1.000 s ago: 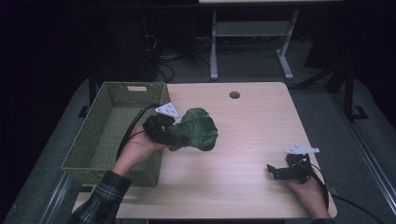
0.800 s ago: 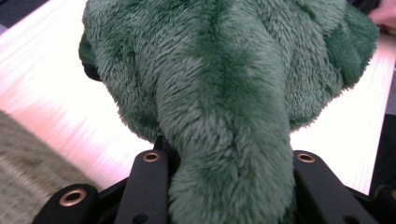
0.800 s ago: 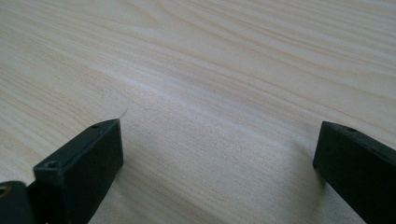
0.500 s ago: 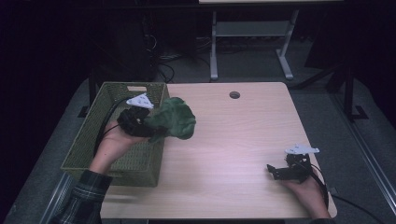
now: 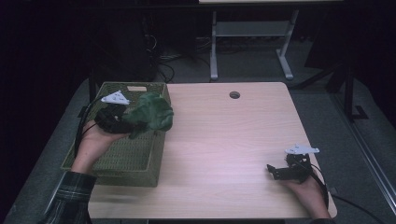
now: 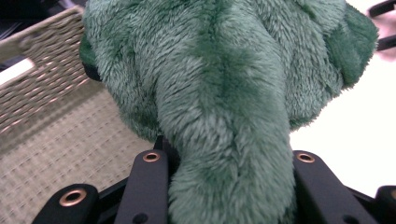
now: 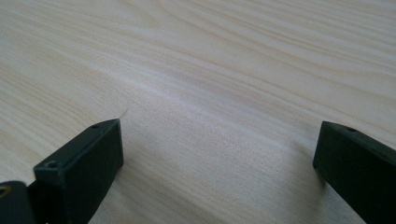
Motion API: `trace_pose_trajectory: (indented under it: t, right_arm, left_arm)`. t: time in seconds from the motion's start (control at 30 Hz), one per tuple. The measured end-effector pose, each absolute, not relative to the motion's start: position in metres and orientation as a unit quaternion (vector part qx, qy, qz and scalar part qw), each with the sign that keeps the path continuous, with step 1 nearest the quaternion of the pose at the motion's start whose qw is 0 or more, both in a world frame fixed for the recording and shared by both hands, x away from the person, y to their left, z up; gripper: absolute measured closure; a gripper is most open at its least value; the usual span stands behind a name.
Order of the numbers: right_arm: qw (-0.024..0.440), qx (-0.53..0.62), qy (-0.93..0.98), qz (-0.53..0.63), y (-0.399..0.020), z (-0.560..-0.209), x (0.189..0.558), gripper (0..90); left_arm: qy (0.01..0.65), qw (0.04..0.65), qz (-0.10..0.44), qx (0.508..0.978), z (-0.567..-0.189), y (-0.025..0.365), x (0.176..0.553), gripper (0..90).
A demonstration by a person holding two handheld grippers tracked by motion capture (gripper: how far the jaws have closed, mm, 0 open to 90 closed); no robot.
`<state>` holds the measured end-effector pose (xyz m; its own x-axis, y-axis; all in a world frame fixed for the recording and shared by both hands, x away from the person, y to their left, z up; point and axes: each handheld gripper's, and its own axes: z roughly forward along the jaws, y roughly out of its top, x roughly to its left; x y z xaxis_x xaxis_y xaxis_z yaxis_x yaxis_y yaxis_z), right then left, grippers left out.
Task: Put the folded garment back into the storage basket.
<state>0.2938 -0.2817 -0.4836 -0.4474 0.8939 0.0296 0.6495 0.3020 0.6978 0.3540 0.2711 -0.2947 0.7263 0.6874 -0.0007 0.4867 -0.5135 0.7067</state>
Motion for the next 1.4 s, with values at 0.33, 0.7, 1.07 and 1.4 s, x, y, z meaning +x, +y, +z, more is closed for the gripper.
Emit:
trace_pose_trajectory:
  t: [0.33,0.7,1.07,1.4]
  right_arm:
    - [0.186,0.492,0.785,0.328,-0.282,-0.484,0.294,1.4]
    - [0.188,0.489,0.786,0.328,-0.282,-0.484,0.294,1.4]
    - [0.188,0.49,0.786,0.328,-0.282,-0.484,0.294,1.4]
    - [0.188,0.491,0.784,0.329,-0.282,-0.484,0.294,1.4]
  left_arm:
    - [0.377,0.345,0.16,0.844,-0.307,0.294,0.357,64.0]
    - [0.405,0.329,0.159,0.838,-0.342,0.312,0.366,64.1]
    - [0.426,0.289,0.164,0.841,-0.373,0.324,0.372,64.1]
    - [0.442,0.243,0.148,0.851,-0.399,0.327,0.381,62.6]
